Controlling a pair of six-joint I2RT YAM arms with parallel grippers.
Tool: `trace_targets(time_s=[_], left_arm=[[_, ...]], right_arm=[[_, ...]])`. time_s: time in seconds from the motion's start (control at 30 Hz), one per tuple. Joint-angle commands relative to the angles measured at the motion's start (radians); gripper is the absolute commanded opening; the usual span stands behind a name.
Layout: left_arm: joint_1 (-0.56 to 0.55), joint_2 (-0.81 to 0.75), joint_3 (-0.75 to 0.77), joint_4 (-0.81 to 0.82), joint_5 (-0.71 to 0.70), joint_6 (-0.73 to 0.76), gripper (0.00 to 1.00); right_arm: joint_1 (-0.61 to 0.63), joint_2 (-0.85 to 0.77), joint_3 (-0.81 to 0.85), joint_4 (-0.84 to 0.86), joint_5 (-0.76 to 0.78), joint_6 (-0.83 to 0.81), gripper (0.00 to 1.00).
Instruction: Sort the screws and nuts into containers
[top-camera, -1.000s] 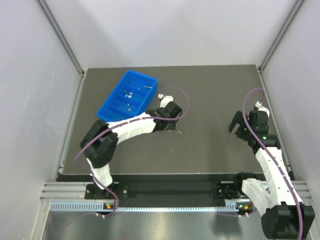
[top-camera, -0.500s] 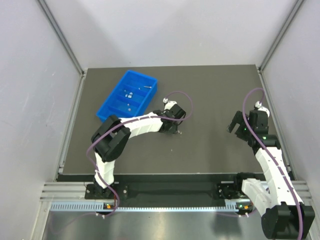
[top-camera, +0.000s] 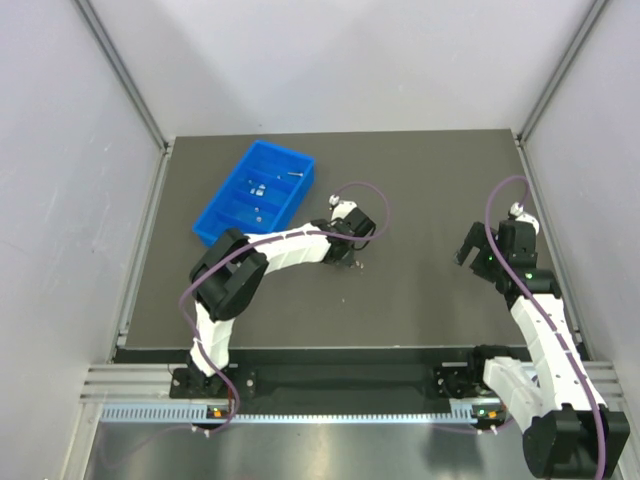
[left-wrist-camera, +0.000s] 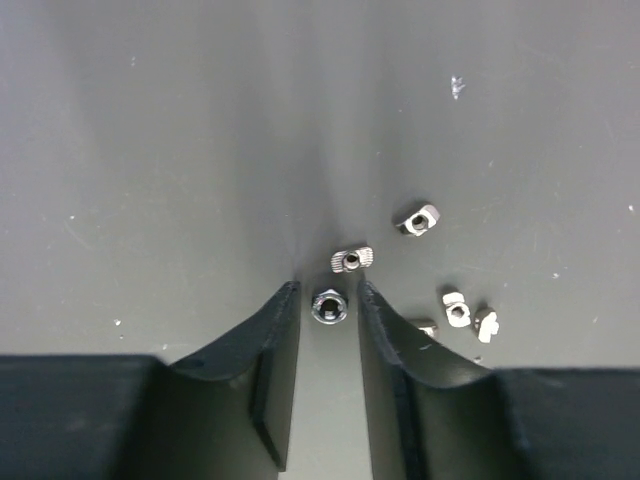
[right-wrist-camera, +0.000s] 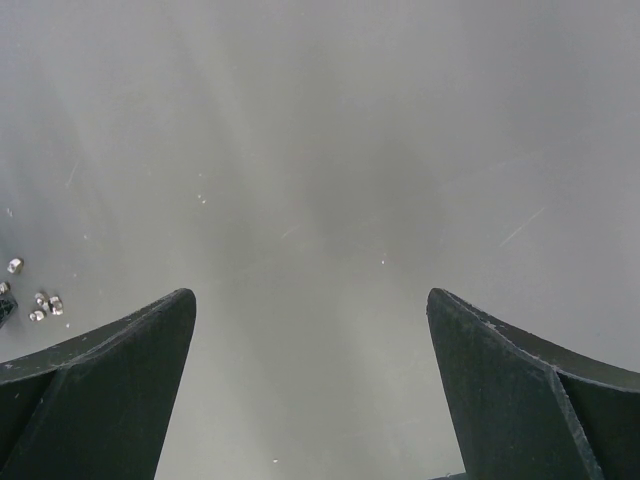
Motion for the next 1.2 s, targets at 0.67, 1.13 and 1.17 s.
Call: trace_targets(time_s=[0.67, 1.13, 1.17], left_arm=[[0.007, -0.120, -0.026, -0.040, -0.062, -0.008, 0.06], [0.470, -0.409, -0.057, 0.041, -0.091, 0.076, 0.09], [0.487, -0.393, -0.059, 0.051, -0.098, 0.078, 0.09]], right_arm=[[0.007, -0.033, -0.025, 0.030, 0.008, 0.028, 1.00], [0.007, 0.001, -0.026, 0.108, -0.073, 0.052, 1.00], [0.007, 0.007, -0.023, 0.105, -0.075, 0.051, 1.00]])
